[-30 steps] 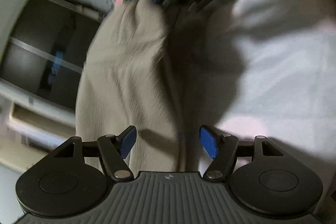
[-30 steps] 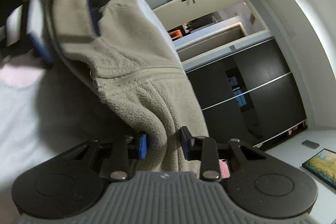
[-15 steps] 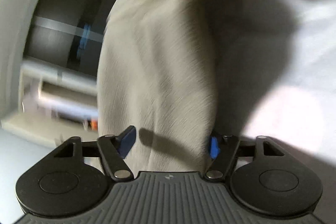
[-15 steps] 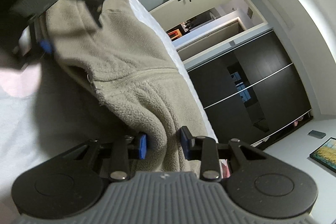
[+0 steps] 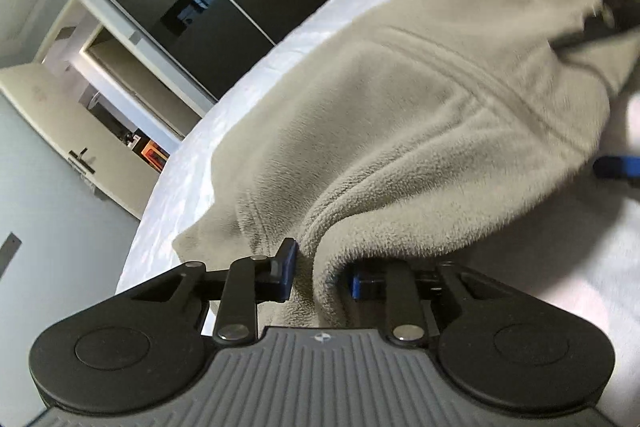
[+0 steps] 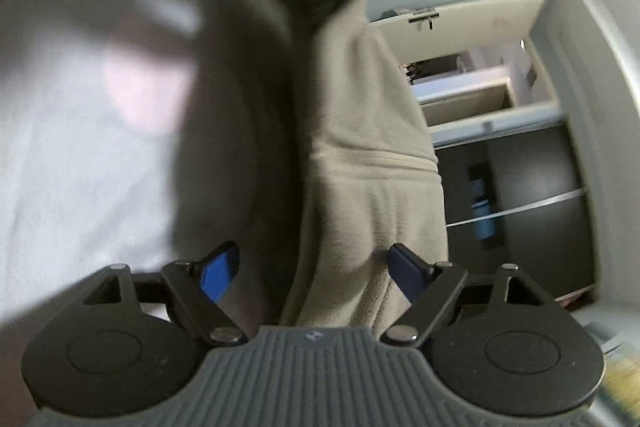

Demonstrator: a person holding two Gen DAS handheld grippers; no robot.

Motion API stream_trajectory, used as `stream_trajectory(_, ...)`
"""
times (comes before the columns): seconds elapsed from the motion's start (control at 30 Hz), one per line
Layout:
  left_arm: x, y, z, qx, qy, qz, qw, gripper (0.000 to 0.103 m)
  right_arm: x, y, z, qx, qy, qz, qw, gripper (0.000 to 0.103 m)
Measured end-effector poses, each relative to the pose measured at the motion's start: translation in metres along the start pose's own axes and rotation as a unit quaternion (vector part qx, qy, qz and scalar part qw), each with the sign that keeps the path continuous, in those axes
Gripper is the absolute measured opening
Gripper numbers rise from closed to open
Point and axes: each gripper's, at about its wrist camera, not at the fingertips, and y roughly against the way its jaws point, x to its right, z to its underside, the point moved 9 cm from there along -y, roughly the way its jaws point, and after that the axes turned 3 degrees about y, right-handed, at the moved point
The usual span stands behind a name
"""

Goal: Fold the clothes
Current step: 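Carry the held hem with both grippers over the hoodie body and lower it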

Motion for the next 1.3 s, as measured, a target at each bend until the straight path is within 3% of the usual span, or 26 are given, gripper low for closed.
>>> stream_trajectory(0.23,-0.021,-0.002,-0.012,0.012,0.030,0.007,0.9994,0.023,0.009,-0.025,0.032,-0.081,0.037,0.051,0.995,0.083)
stream_trajectory(0.5,-0.043,0.005,-0.032,0.056,0.074,0.010,0.9956,0.022,0.013,-0.030,0.057,-0.129,0.097,0.100,0.982,0.083)
stream_trajectory(0.7,-0.051,0.007,-0.038,0.073,0.087,0.011,0.9935,0.022,0.042,-0.033,0.080,-0.179,0.062,0.114,0.975,0.082)
stream_trajectory(0.87,-0.055,0.005,-0.042,0.083,0.098,0.011,0.9916,0.022,0.077,-0.022,0.085,-0.190,0.028,0.137,0.972,0.081)
stream_trajectory(0.9,-0.057,0.005,-0.044,0.085,0.102,0.011,0.9911,0.022,0.084,-0.021,0.086,-0.189,0.017,0.140,0.972,0.079)
stream_trajectory(1.03,-0.061,0.004,-0.051,0.093,0.093,0.001,0.9913,0.022,0.114,-0.019,0.088,-0.181,-0.039,0.150,0.971,0.027)
stream_trajectory(1.17,-0.061,-0.003,-0.053,0.092,0.071,-0.008,0.9932,0.026,0.147,-0.014,0.087,-0.165,-0.111,0.165,0.966,0.024)
stream_trajectory(1.3,-0.053,-0.006,-0.047,0.098,0.024,-0.034,0.9943,0.047,0.178,-0.016,0.091,-0.154,-0.162,0.189,0.956,0.023)
